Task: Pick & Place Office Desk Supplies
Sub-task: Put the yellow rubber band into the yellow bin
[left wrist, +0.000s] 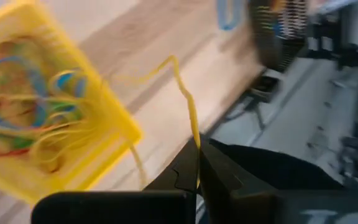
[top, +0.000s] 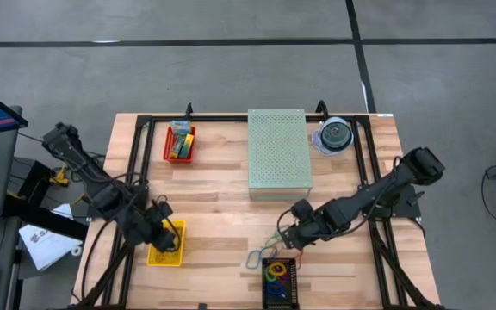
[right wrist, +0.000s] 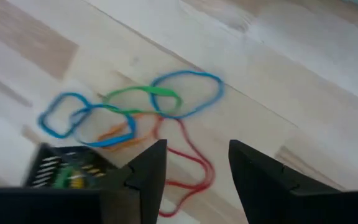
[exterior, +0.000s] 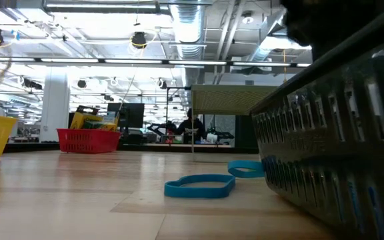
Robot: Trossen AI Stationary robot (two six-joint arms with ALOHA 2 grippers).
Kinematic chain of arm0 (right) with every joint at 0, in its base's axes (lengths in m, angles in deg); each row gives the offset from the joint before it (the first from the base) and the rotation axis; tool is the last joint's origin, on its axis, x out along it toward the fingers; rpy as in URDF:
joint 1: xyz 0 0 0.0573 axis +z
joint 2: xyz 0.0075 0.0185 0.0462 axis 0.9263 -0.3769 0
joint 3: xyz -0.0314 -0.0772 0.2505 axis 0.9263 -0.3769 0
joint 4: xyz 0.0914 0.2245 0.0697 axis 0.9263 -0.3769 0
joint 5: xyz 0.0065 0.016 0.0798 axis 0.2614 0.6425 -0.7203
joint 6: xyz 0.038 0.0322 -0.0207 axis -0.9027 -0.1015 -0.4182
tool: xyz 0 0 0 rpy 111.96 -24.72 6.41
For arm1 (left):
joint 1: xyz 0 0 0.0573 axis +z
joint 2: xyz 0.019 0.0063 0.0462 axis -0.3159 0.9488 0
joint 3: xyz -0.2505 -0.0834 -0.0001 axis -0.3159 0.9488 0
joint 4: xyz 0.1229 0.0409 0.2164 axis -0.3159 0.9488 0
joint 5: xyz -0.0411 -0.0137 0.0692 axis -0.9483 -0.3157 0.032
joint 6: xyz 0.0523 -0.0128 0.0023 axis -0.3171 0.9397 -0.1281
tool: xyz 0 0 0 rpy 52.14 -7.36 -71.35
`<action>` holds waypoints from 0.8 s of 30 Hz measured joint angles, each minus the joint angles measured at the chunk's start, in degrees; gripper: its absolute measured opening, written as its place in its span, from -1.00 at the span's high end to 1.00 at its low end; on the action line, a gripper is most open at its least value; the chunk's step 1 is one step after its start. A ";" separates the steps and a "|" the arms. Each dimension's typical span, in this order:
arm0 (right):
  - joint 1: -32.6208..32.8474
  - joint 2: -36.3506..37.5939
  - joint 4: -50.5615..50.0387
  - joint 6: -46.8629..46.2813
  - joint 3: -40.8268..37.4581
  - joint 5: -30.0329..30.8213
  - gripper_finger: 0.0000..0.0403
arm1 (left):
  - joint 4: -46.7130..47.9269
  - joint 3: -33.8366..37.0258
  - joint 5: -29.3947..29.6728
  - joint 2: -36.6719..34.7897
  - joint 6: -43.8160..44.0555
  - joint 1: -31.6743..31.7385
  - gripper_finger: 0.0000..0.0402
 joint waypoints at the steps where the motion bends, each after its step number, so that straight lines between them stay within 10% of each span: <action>1: -0.26 0.00 -0.08 0.00 -0.69 -0.19 0.16 | 1.44 0.00 0.01 0.23 1.35 -0.35 1.00; 24: -4.93 0.02 2.59 4.07 -4.07 -1.40 0.17 | 16.59 1.38 -1.67 1.68 23.51 -5.33 1.00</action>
